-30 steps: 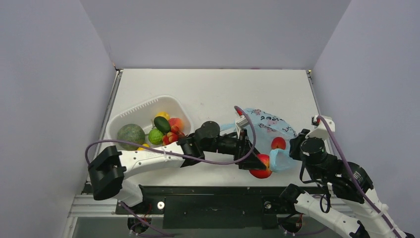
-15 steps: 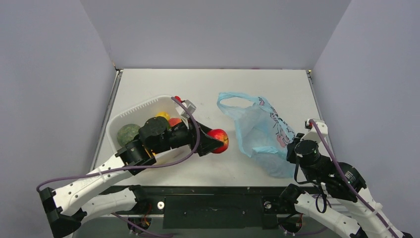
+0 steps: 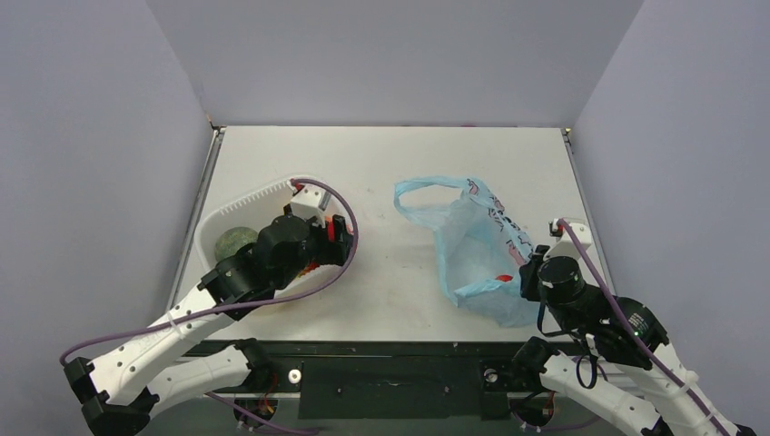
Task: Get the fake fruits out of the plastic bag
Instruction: Place the fake fruit in the bin.
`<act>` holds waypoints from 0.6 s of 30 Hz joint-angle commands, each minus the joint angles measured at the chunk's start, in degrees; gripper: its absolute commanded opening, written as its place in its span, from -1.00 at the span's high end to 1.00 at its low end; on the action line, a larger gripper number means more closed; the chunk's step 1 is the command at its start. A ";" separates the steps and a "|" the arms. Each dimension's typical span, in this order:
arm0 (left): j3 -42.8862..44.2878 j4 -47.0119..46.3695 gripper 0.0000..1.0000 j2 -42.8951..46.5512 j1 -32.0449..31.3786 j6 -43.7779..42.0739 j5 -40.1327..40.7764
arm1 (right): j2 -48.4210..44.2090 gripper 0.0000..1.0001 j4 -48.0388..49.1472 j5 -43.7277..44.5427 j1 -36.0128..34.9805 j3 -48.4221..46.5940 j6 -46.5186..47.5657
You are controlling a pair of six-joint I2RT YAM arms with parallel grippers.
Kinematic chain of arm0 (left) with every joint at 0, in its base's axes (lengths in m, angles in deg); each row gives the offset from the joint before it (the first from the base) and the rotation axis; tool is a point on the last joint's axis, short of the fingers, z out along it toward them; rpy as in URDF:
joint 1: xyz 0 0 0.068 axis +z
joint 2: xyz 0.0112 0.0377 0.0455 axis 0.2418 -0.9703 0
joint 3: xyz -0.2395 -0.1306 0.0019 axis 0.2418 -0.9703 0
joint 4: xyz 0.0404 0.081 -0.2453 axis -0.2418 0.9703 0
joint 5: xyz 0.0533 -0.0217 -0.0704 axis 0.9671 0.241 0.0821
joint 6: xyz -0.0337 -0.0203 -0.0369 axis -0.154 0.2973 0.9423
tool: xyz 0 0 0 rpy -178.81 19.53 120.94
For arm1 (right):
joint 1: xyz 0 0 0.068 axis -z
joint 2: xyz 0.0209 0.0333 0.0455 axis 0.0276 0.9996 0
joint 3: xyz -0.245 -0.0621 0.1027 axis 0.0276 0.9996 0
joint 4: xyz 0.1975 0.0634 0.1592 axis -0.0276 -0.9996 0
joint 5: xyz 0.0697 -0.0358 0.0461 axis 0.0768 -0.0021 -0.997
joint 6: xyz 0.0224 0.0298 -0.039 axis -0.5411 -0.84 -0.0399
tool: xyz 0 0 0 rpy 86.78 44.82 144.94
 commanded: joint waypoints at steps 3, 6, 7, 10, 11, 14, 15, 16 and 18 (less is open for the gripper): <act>2.12 7.46 1.00 -2.80 6.01 -3.06 19.32 | -0.28 1.00 2.93 -4.52 -0.17 1.20 3.07; 0.35 5.75 0.98 -2.99 9.91 -3.92 18.04 | -0.28 1.00 3.15 -5.47 -0.37 1.45 3.43; -0.78 4.28 0.96 -2.92 12.05 -4.56 17.75 | -0.31 1.00 3.24 -5.94 -0.44 1.61 3.54; -2.81 2.04 0.82 -2.88 17.22 -5.36 15.02 | -0.47 1.00 3.28 -6.38 -0.73 1.87 3.54; -3.77 1.24 0.79 -2.95 19.94 -5.60 14.26 | -0.58 1.00 3.34 -6.47 -0.75 2.00 3.61; -6.27 -0.95 0.66 -3.31 24.49 -6.44 10.10 | -0.90 1.00 3.41 -6.48 -0.86 2.02 3.55; -7.66 -1.99 0.61 -3.36 26.09 -6.62 9.52 | -0.95 1.00 3.42 -6.49 -0.90 1.97 3.55; -8.35 -2.41 0.49 -3.32 26.78 -6.65 8.69 | -0.96 1.00 3.45 -6.50 -0.94 2.05 3.55; -9.69 -2.81 0.17 -3.25 27.92 -6.41 8.21 | -0.82 1.00 3.47 -6.66 -1.02 2.04 3.55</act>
